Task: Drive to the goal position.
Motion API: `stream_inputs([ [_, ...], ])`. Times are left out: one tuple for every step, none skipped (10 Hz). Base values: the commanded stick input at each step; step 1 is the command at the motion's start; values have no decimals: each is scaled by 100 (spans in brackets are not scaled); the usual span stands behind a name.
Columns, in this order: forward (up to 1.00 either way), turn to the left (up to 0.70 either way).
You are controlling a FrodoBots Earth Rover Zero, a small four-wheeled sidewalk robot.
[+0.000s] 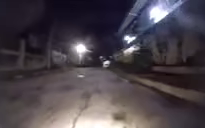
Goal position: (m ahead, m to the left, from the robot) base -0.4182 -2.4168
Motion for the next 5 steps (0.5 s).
stream_inputs([
  [50,0],
  [50,0],
  [50,0],
  [50,0],
  [50,0],
])
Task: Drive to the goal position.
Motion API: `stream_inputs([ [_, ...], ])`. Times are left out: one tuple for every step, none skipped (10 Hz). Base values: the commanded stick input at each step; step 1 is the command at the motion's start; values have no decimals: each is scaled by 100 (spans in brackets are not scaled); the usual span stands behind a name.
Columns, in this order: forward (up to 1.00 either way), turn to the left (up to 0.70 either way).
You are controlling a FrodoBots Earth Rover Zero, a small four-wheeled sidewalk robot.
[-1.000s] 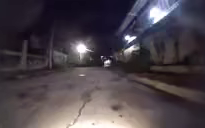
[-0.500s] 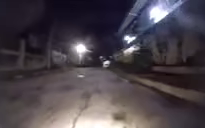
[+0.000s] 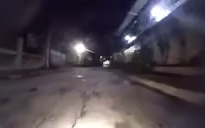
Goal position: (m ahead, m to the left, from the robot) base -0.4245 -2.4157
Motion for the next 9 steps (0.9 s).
stream_inputs([
  [50,0],
  [50,0],
  [50,0],
  [50,0],
  [50,0],
  [50,0],
  [50,0],
  [50,0],
  [50,0],
])
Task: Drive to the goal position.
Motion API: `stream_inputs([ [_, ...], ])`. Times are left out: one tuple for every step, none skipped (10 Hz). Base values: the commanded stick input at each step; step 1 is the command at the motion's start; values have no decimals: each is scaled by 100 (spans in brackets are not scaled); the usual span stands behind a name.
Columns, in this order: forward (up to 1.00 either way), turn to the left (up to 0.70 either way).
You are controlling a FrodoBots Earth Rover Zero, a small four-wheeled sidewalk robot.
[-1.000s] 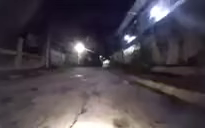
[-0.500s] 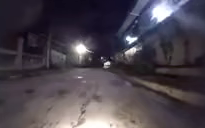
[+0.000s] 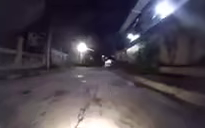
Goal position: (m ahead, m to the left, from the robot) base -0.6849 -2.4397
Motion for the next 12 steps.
stream_inputs([
  [50,0],
  [50,0],
  [50,0],
  [50,0],
  [50,0],
  [50,0],
  [50,0],
  [50,0],
  [50,0],
  [50,0],
  [50,0],
  [50,0],
])
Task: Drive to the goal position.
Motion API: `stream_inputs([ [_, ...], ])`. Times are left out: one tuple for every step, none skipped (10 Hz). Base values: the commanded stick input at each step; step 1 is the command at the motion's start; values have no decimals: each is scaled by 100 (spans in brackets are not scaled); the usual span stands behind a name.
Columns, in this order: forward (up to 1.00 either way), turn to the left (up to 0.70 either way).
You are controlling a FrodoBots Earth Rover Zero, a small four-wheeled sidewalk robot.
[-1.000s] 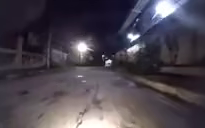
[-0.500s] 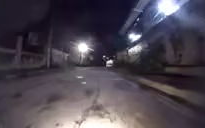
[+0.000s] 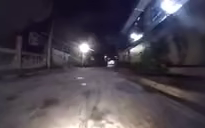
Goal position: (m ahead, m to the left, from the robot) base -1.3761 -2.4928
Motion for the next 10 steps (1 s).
stream_inputs([
  [50,0],
  [50,0],
  [50,0],
  [50,0],
  [50,0],
  [50,0],
  [50,0],
  [50,0],
  [50,0],
  [50,0],
])
